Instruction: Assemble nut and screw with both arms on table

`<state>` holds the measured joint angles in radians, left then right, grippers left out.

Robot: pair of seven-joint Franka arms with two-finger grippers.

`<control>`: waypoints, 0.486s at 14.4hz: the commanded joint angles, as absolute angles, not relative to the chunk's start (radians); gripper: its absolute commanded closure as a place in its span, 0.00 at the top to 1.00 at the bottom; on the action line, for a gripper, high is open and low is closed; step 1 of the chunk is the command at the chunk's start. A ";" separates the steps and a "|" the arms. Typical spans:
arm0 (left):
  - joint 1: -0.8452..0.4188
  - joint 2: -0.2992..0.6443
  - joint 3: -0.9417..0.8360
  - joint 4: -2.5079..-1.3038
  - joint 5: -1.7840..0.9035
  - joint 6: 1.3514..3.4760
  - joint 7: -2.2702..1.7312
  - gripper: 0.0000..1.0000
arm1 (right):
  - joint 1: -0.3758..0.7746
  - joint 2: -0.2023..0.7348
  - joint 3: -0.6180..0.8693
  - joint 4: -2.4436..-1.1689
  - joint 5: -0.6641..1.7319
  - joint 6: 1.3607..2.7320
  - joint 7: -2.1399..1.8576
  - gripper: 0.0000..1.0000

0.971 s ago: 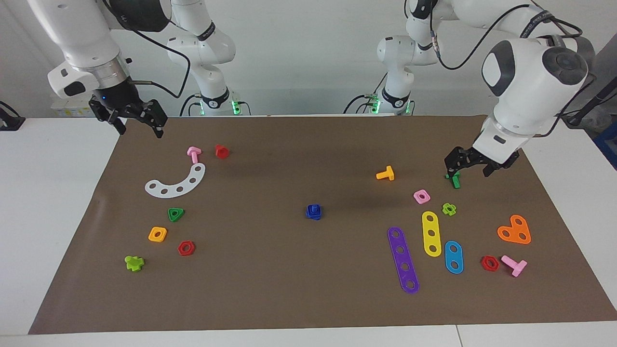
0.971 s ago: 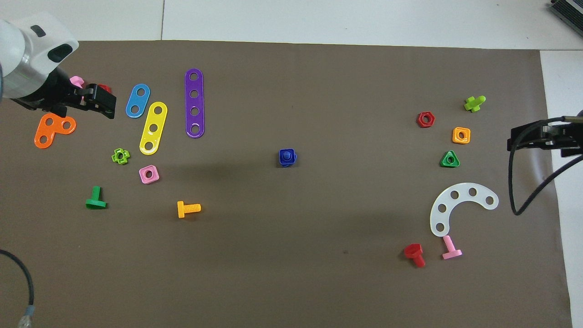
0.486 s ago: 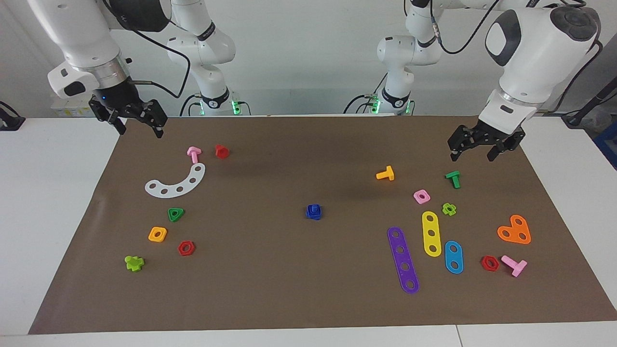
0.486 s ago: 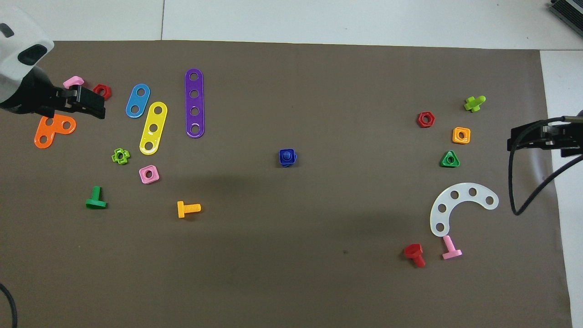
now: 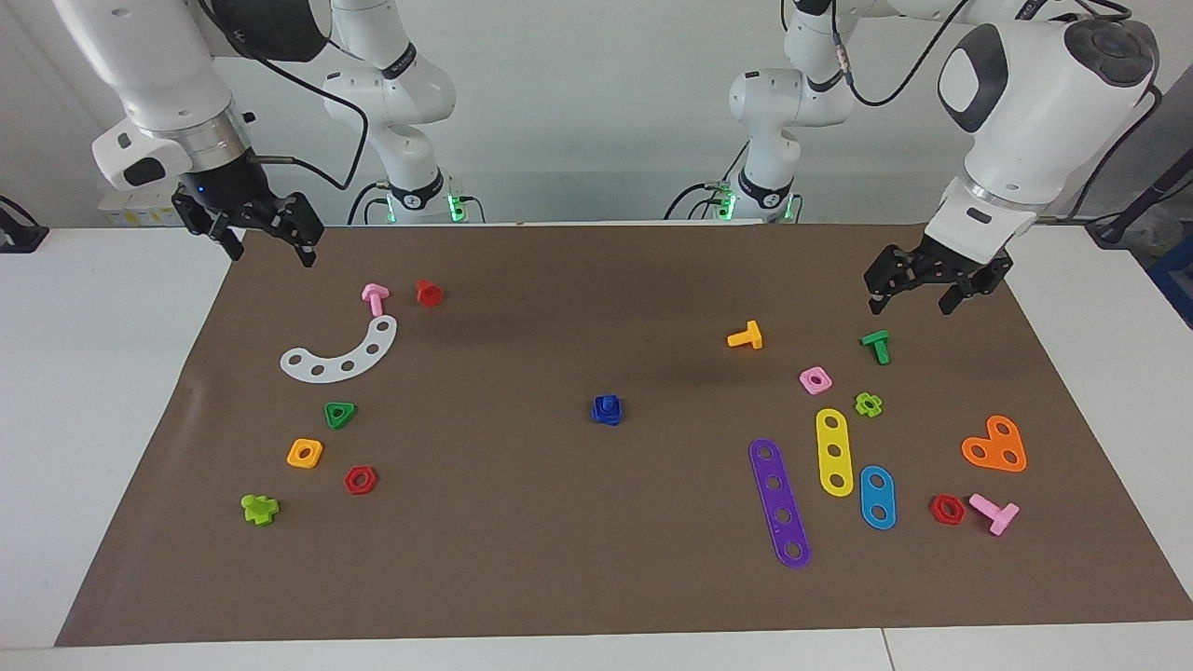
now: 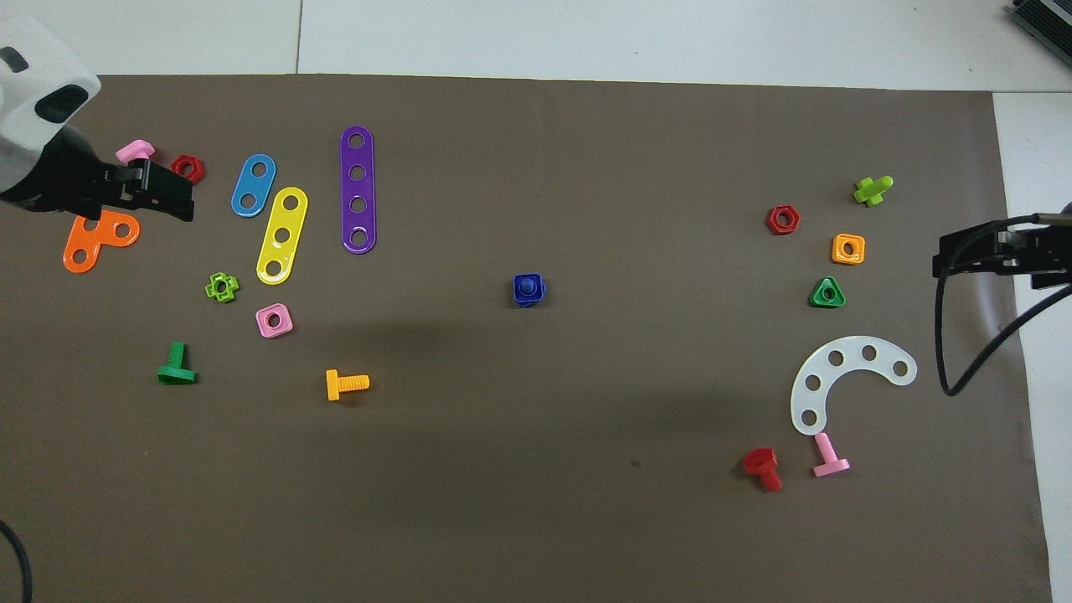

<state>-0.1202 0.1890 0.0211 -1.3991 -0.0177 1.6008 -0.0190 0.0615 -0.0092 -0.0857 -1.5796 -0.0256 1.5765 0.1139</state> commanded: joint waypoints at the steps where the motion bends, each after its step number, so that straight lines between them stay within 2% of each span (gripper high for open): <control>1: -0.121 0.144 0.025 -1.459 0.023 1.594 -0.014 1.00 | 0.057 -0.026 -0.080 -1.597 -0.023 1.582 0.095 1.00; 7: -0.121 0.143 0.020 -1.462 0.025 1.618 -0.002 1.00 | 0.057 -0.026 -0.080 -1.597 -0.023 1.582 0.095 1.00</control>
<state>-0.1200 0.1779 0.0221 -1.4187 0.0028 1.5976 -0.0167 0.0615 -0.0092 -0.0857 -1.5796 -0.0256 1.5765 0.1139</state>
